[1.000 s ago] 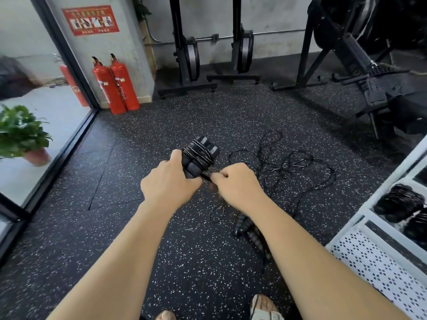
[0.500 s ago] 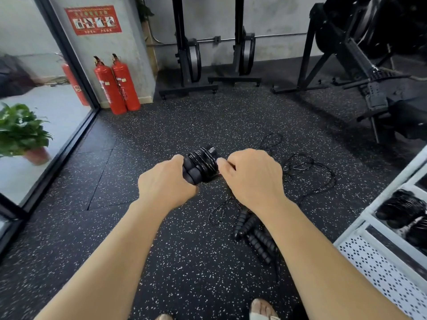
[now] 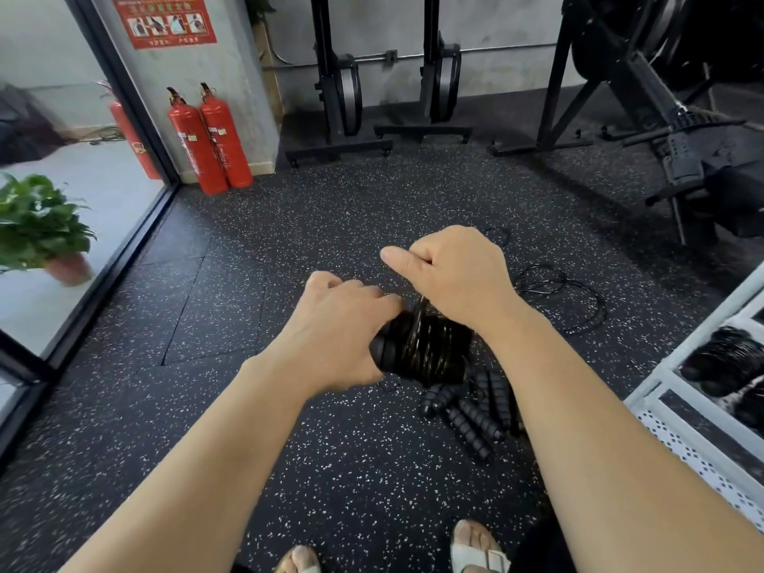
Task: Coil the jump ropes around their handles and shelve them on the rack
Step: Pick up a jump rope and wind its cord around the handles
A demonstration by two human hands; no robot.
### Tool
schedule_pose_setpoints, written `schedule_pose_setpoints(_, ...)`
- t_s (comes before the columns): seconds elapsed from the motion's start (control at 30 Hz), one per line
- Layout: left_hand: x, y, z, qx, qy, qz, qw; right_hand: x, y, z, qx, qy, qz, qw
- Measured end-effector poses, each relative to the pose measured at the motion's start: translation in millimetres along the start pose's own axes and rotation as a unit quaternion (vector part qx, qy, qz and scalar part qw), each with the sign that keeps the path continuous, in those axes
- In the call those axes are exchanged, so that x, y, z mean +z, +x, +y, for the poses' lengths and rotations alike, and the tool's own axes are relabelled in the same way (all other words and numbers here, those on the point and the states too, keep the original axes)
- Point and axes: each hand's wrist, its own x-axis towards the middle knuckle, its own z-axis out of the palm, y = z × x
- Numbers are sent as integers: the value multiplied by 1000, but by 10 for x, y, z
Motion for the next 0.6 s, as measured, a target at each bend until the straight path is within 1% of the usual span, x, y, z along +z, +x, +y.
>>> schedule_pose_setpoints(0.07, 27, -37, -8, 29, -45, 16, 998, 38, 17, 33, 14, 48, -31, 998)
schedule_pose_setpoints(0.13, 23, -56, -14, 47, -62, 27, 997, 48, 24, 46, 31, 135, -74, 988)
schedule_pose_setpoints(0.23, -8, -74, -21, 60, -81, 36, 994, 46, 15, 37, 72, 236, -132, 960)
schedule_pose_setpoints(0.3, -16, -81, -16, 60, -102, 37, 992, 41, 12, 45, 109, 277, -167, 940)
schedule_pose_setpoints(0.33, -17, -81, -12, 57, -113, 37, 991, 40, 8, 65, 130, 291, -181, 930)
schedule_pose_setpoints(0.4, -19, -75, -7, 43, -136, 43, 989, 17, -9, 78, 160, 285, -196, 924)
schedule_pose_setpoints(0.47, 1, -66, -13, 37, -154, 54, 986, 34, -15, 91, 186, 284, -194, 920)
schedule_pose_setpoints(0.53, 26, -70, -19, 36, -161, 61, 984, 77, -1, 141, 207, 300, -196, 910)
schedule_pose_setpoints(0.6, 41, -70, -20, 28, -194, 65, 978, 79, -25, 137, 222, 328, -196, 897)
